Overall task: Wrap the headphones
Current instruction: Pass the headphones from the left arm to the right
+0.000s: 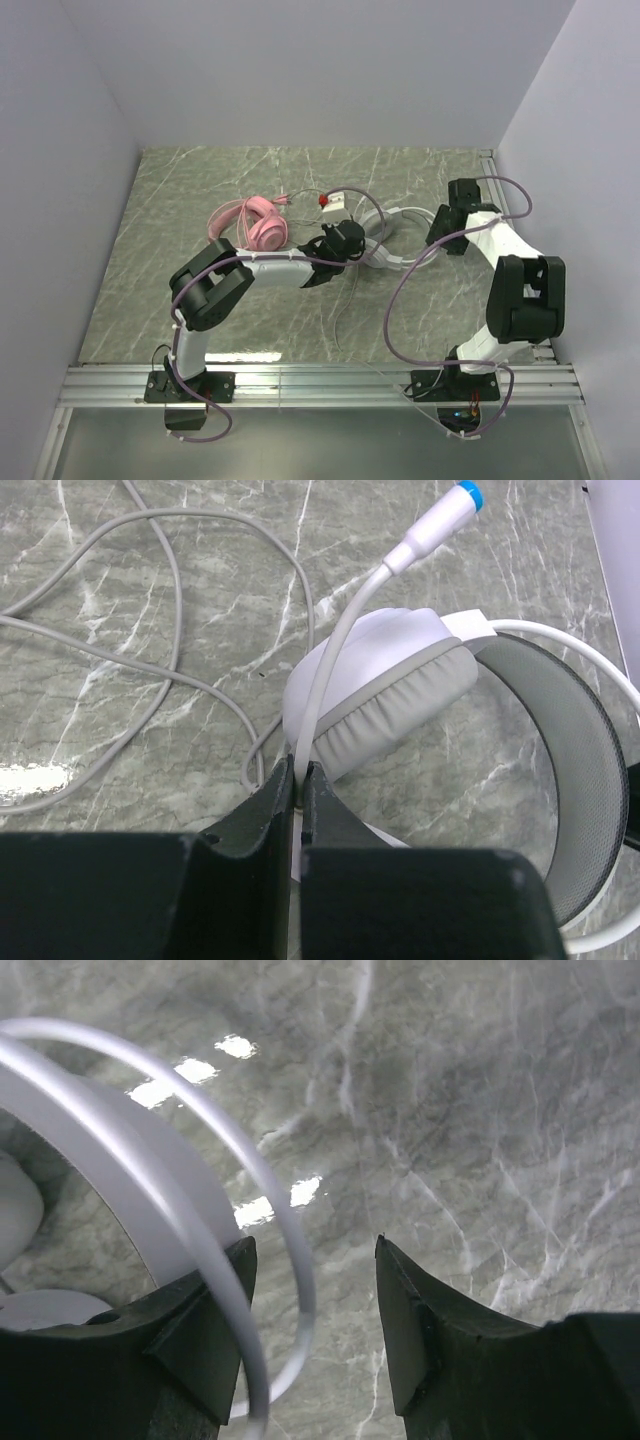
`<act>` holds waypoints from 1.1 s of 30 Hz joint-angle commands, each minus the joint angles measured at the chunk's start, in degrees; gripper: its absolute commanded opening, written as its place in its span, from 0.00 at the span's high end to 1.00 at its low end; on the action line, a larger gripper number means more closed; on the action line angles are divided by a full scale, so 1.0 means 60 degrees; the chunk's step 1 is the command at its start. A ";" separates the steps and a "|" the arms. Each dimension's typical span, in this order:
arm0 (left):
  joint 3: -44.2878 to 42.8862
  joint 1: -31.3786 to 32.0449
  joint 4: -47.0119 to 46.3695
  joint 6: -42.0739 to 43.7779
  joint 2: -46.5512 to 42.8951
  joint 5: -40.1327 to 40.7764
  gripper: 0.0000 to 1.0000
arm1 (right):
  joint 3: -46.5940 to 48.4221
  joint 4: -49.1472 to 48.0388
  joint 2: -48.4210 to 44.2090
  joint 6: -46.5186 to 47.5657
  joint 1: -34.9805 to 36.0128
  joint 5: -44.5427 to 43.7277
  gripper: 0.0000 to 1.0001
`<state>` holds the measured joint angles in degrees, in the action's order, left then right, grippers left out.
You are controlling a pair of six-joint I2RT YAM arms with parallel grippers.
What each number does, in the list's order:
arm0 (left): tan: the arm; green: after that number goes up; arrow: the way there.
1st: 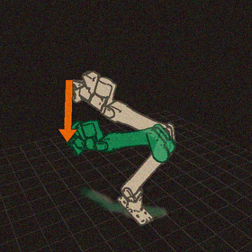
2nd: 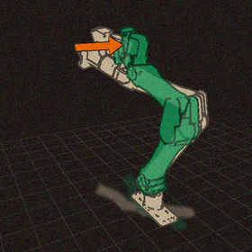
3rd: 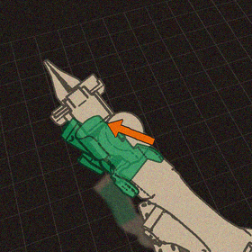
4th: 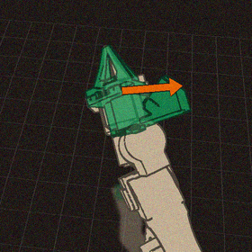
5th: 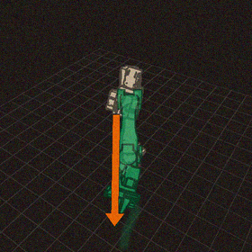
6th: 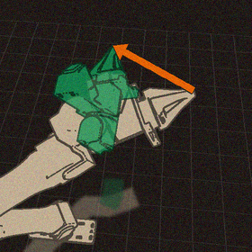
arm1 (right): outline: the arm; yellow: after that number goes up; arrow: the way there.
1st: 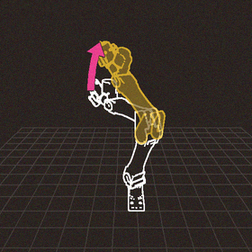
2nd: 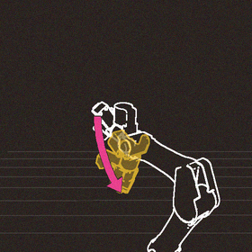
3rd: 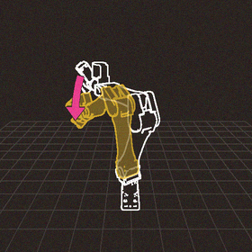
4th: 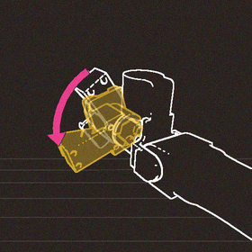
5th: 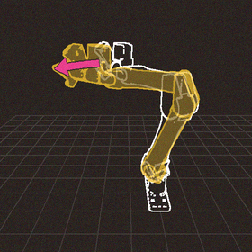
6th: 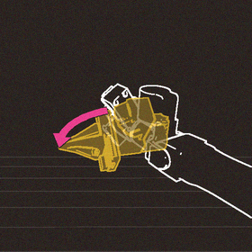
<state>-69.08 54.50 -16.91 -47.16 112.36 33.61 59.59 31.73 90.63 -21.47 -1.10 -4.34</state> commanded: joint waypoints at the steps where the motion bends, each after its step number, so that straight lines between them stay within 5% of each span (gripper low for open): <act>1: 0.0205 -0.0060 -0.0141 0.0462 -0.0357 -0.0137 1.00 | 0.0556 0.0469 0.0246 0.0386 0.0140 0.0196 0.42; 6: 0.0219 -0.0060 -0.0156 0.0447 -0.0371 -0.0181 1.00 | 0.0775 0.0849 0.0714 0.0430 0.0550 -0.0419 0.48; 10: 0.0263 -0.0060 -0.0170 0.0462 -0.0415 -0.0122 1.00 | 0.0761 0.0836 0.0891 0.0444 0.0609 -0.0332 0.65; 18: 0.0322 -0.0060 -0.0229 0.0433 -0.0489 -0.0151 1.00 | 0.0410 0.0734 0.0774 0.0283 0.0609 -0.0419 0.73; 19: 0.0322 -0.0060 -0.0215 0.0433 -0.0489 -0.0181 1.00 | 0.0352 0.0718 0.0774 0.0254 0.0609 -0.0463 0.76; 21: 0.0336 -0.0045 -0.0229 0.0418 -0.0518 -0.0225 1.00 | 0.0293 0.0733 0.0803 -0.0009 0.0594 -0.0551 0.97; 24: 0.0351 -0.0045 -0.0185 0.0578 -0.0649 -0.0210 0.97 | 0.0147 0.0413 0.0702 -0.0039 0.0594 -0.0070 1.00; 27: 0.0439 -0.0031 -0.0112 0.0870 -0.1044 -0.0078 0.72 | -0.0015 0.0177 0.0291 -0.0127 0.0594 0.0385 1.00; 29: 0.0366 -0.0031 0.0209 0.0974 -0.1424 -0.0020 0.46 | 0.0057 0.0249 0.0072 -0.0156 0.0594 0.0386 1.00; 33: 0.0117 -0.0031 0.1248 0.1267 -0.2201 -0.0034 0.22 | -0.0190 -0.0056 -0.0630 -0.0332 0.0477 0.0807 1.00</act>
<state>-66.76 54.39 -13.10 -42.02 105.51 32.69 58.52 35.07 93.49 -21.74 2.20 -4.29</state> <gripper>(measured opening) 0.749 0.089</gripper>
